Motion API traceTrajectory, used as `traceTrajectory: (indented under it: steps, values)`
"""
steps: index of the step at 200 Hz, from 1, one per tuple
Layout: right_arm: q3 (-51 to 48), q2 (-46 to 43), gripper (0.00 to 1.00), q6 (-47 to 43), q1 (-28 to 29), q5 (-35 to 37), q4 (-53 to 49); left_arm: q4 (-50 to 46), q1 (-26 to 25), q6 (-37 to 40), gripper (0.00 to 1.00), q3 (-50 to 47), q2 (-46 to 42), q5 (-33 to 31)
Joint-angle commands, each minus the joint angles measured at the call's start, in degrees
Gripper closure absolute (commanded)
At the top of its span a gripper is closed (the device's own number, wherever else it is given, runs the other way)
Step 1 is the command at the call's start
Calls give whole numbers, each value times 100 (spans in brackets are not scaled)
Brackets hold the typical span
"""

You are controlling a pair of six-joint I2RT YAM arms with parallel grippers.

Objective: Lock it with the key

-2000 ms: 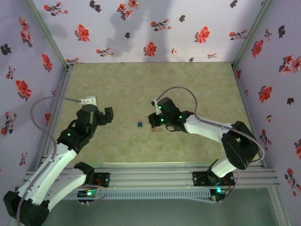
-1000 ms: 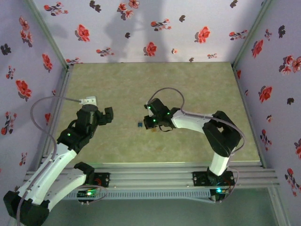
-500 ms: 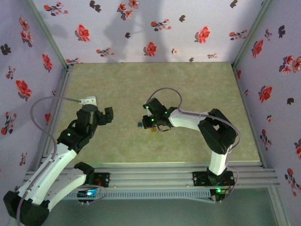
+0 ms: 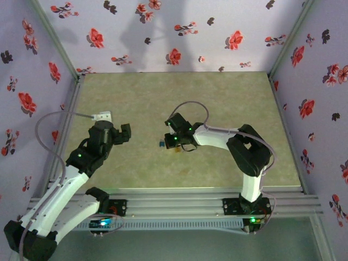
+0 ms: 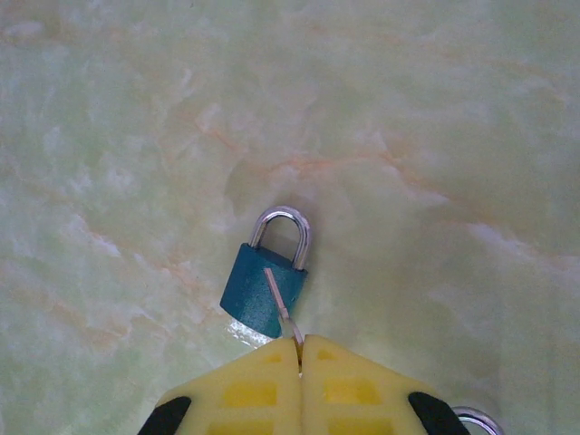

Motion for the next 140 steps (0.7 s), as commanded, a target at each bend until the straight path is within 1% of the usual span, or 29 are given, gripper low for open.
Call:
traceTrajectory:
  steps: [1,92,140]
  values:
    - [178,141,100,96,33,163,-182,147,46,123,0,-77,-29,-179]
    - [335,329,100,73,28,186,-320,130,42,103,0,-69,-19,-179]
    - [383,375,95,73,22,199,-404,130,47,101,0,-76,-19,-186]
